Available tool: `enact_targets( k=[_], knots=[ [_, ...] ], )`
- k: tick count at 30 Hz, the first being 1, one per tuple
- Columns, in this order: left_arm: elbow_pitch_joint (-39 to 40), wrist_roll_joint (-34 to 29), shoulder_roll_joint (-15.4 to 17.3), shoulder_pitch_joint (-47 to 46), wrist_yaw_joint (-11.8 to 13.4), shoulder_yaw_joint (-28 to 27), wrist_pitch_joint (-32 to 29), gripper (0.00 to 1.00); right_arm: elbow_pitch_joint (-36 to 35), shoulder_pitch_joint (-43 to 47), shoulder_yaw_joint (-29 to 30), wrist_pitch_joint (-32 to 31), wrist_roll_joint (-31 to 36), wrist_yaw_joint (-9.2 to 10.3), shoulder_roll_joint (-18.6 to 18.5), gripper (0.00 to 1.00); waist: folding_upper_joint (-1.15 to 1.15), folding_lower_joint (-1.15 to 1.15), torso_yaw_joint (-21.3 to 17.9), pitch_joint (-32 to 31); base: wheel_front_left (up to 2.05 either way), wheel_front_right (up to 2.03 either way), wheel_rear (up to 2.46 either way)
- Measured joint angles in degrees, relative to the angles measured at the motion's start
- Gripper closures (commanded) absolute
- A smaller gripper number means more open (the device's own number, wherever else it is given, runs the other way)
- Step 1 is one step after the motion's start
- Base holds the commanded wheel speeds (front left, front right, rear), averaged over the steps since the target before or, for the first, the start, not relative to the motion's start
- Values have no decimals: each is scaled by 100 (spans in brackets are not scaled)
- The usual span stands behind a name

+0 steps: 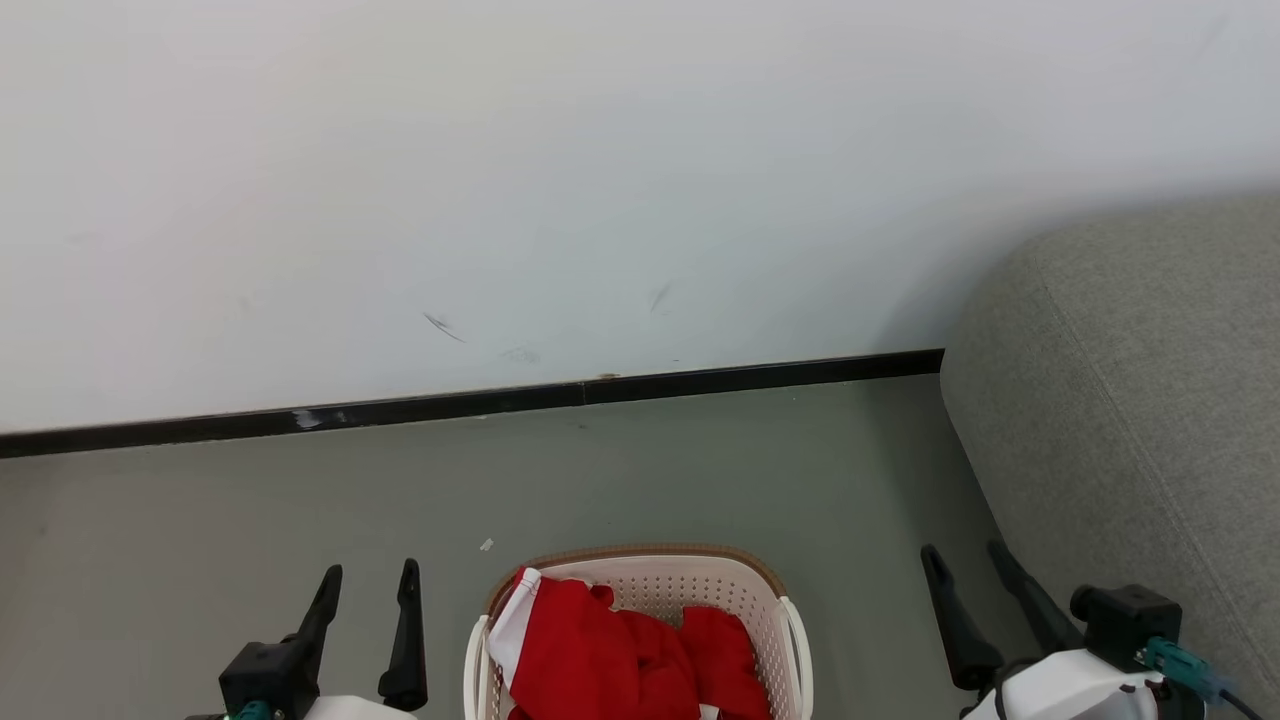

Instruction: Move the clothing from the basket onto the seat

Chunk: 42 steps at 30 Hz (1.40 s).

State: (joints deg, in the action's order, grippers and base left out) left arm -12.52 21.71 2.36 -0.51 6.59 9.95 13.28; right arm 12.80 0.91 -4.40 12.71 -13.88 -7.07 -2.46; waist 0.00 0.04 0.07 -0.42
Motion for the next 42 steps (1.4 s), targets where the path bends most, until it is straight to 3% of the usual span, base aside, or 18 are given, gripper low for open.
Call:
enact_targets(
  k=[7,42],
  knots=[
    [-69,-336,3,0,109,54,101,0,-34,0,-34,92,438,-1,2,0,0,0,-2,1,0,0,0],
    [-209,-380,0,-18,166,-13,101,0,-14,-4,-62,93,382,-1,3,0,0,-2,-1,76,0,0,0]
  ],
)
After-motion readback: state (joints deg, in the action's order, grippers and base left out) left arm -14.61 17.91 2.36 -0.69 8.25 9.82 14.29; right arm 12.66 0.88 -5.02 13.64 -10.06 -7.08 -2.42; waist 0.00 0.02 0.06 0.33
